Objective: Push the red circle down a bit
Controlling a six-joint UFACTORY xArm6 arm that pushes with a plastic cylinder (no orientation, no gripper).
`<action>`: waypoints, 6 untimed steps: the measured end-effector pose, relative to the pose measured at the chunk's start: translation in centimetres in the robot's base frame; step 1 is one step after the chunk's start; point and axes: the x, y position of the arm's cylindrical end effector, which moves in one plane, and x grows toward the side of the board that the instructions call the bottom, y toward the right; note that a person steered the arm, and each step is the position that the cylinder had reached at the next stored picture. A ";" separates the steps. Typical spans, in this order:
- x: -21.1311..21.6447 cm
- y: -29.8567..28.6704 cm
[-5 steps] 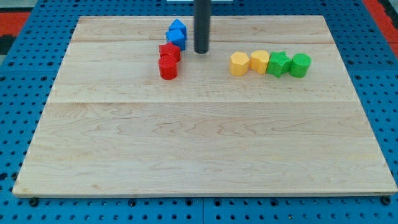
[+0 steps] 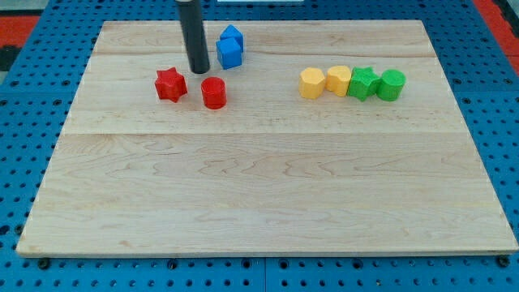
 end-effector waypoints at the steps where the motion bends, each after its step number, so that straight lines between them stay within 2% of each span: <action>1: 1.1 2.7; 3: 6.0 2.3; 4: 6.6 1.8; 5: 7.5 5.8; 6: 10.1 5.0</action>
